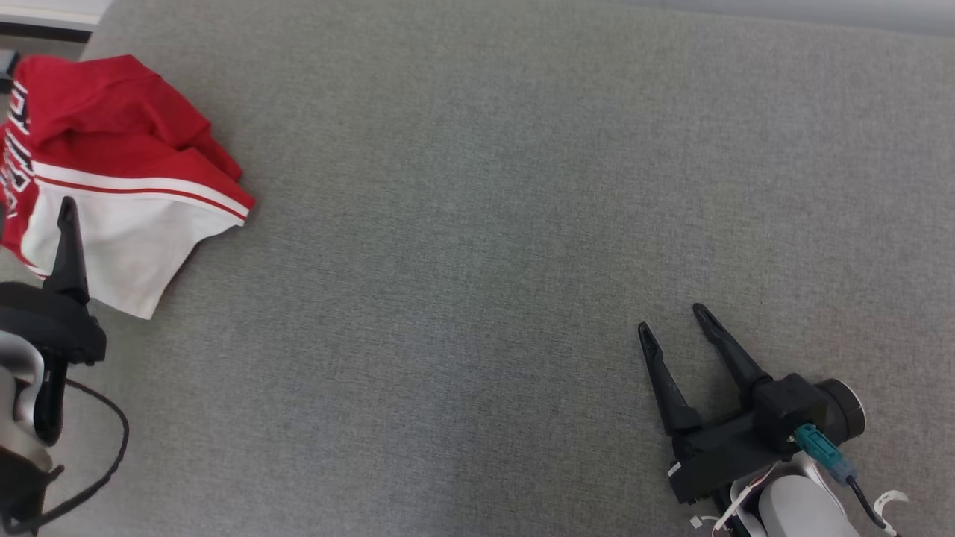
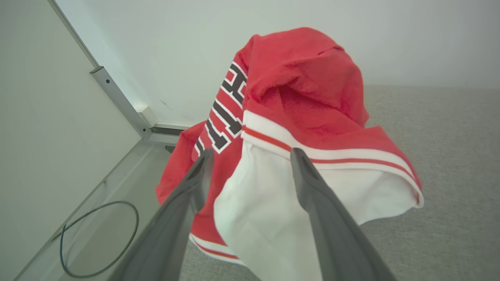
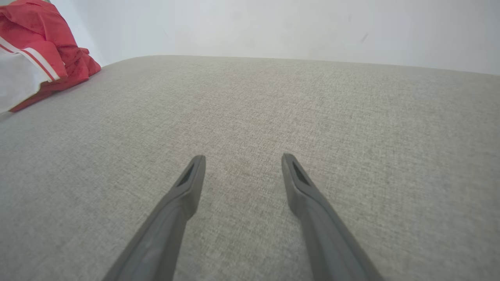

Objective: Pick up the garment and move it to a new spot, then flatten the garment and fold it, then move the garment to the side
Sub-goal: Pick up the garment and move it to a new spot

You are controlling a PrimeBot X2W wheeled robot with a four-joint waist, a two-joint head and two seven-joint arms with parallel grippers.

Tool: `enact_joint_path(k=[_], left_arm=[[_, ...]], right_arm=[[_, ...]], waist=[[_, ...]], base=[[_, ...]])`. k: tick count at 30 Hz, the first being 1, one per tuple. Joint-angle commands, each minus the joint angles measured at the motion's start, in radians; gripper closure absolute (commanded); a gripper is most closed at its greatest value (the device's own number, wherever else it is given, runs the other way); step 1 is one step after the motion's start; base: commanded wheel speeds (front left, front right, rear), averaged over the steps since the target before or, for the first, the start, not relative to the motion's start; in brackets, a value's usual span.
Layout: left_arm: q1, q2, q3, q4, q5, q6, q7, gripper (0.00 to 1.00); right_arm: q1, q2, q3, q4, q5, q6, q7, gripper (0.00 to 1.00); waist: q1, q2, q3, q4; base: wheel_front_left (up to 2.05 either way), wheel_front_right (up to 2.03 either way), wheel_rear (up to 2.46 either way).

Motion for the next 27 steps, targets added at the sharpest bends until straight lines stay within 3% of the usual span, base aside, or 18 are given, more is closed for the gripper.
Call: enact_joint_path(k=[1, 10, 24, 25, 26, 27], left_arm=[[-0.016, 0.012, -0.004, 0.007, -0.014, 0.002, 0.002, 0.00], [-0.135, 0.052, -0.057, 0.113, -0.046, 0.002, 0.030, 0.00], [-0.217, 0.033, -0.068, 0.280, -0.053, 0.042, 0.089, 0.00], [-0.218, 0.026, -0.068, 0.288, -0.058, 0.042, 0.097, 0.06], [-0.218, 0.022, -0.069, 0.298, -0.063, 0.042, 0.106, 0.54], [-0.217, 0.020, -0.071, 0.309, -0.066, 0.040, 0.118, 0.73]], right_arm=[[0.000, -0.006, -0.001, 0.011, 0.002, -0.002, 0.001, 0.00], [-0.026, -0.007, 0.014, 0.021, 0.008, -0.002, 0.003, 0.00], [-0.031, -0.012, 0.005, 0.030, 0.010, -0.003, 0.007, 0.00], [-0.030, -0.015, 0.003, 0.031, 0.010, -0.003, 0.007, 0.00], [-0.028, -0.017, -0.001, 0.035, 0.012, -0.003, 0.007, 0.00], [-0.027, -0.019, -0.004, 0.038, 0.015, -0.003, 0.008, 0.00]], waist=[[-0.0001, -0.0001, 0.020, -0.013], [-0.0001, -0.0001, 0.062, -0.045], [-0.0001, -0.0001, 0.105, -0.090], [-0.0001, -0.0001, 0.107, -0.092], [-0.0001, -0.0001, 0.108, -0.093], [-0.0001, -0.0001, 0.109, -0.094]], base=[[0.00, 0.00, 0.00], [0.00, 0.00, 0.00], [0.00, 0.00, 0.00], [0.00, 0.00, 0.00], [0.00, 0.00, 0.00], [0.00, 0.00, 0.00]])
